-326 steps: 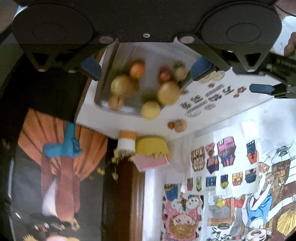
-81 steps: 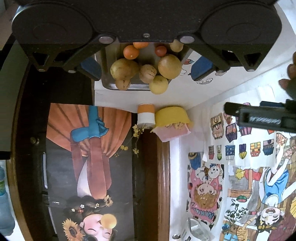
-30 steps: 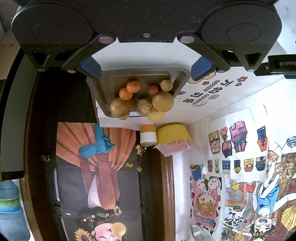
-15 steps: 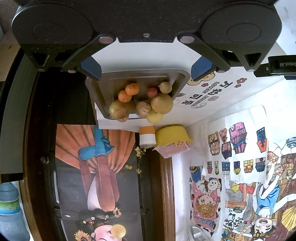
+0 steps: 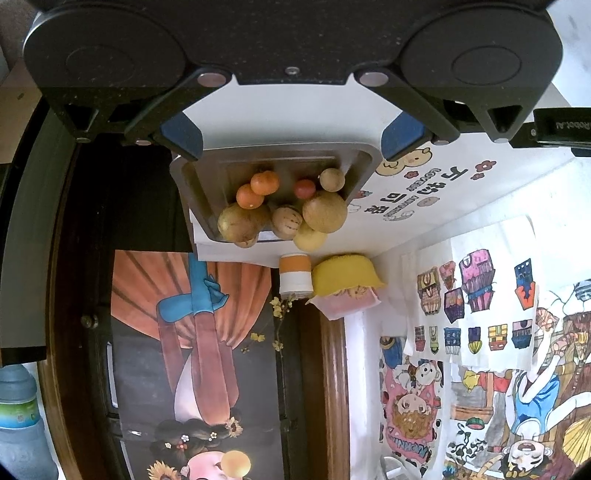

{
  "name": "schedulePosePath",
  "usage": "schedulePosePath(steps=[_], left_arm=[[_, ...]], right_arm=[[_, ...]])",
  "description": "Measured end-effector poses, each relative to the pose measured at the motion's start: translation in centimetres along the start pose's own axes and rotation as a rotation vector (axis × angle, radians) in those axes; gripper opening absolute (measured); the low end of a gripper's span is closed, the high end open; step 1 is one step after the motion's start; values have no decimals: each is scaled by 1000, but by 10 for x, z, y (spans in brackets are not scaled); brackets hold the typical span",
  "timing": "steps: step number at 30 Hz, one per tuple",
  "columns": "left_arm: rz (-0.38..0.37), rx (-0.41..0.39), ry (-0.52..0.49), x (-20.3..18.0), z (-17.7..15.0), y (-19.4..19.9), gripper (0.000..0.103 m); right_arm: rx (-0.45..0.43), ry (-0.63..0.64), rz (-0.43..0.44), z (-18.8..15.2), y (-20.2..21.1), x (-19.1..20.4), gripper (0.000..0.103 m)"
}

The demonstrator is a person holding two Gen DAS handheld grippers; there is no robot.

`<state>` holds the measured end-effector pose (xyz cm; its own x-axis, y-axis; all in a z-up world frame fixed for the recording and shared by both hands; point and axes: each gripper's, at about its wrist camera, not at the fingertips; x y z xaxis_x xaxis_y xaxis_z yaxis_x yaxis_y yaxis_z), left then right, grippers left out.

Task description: Organize fruits

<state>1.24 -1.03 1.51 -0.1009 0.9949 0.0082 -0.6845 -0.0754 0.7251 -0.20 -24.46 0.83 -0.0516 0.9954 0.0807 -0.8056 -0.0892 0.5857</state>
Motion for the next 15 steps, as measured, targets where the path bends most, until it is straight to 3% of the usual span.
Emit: schedulePosePath(steps=[15], left_arm=[[-45,0,47,6,0,2,103]], right_arm=[[3,7,1,-3,-3,2,102]])
Point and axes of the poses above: each gripper's, at about its wrist camera, not at the fingertips, and y roughly against the way its jaws point, x to its left, z to its top, and after that the axes turned 15 degrees about x, right-handed
